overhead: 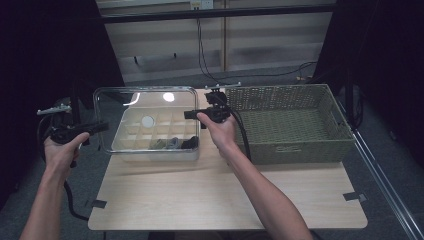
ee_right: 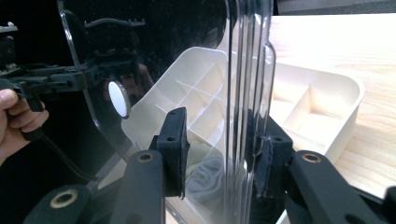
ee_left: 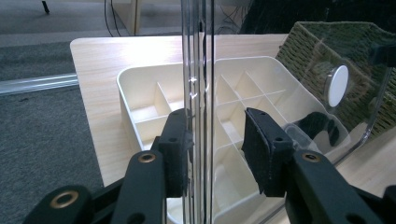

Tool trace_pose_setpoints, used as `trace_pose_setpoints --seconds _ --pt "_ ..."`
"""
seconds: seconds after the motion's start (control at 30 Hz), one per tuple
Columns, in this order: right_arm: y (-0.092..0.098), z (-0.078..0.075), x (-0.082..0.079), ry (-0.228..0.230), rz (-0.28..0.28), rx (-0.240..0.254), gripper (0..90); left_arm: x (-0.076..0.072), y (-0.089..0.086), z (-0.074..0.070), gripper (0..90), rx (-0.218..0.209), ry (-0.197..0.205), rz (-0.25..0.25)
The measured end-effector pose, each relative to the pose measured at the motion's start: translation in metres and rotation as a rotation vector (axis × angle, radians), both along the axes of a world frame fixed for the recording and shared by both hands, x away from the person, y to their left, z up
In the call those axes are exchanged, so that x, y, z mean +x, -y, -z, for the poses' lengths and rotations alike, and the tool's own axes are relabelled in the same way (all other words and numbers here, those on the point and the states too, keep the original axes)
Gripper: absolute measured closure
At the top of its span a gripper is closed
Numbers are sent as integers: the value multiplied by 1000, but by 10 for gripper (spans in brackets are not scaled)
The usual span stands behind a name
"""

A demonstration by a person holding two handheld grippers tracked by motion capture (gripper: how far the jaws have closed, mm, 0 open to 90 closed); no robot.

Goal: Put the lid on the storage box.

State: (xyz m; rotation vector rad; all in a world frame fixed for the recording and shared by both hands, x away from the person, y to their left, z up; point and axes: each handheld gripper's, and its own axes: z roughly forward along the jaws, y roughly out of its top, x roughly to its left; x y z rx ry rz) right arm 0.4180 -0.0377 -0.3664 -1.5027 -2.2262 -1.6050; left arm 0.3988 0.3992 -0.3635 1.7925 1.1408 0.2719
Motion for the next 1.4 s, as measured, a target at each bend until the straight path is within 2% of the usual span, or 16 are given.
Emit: trace_pose_setpoints --seconds 0.37,0.5,0.7,0.77,1.0,1.13,1.4 --pt "2 6 12 -22 20 -17 607 18 6 9 593 9 -34 -8" --pt "-1 9 14 -17 14 -45 605 22 6 16 580 15 -46 -11" --pt "-5 10 17 -3 15 -63 605 27 5 21 557 23 -54 -13" --pt "-6 11 19 -3 14 -66 604 30 6 21 552 40 -62 -5" --pt "-6 15 22 -3 21 -70 597 38 8 25 519 48 -74 6" --pt "-7 18 24 -2 26 -80 577 40 11 26 485 81 -71 21" --pt "-11 23 28 14 33 -109 530 45 11 32 458 68 -78 22"
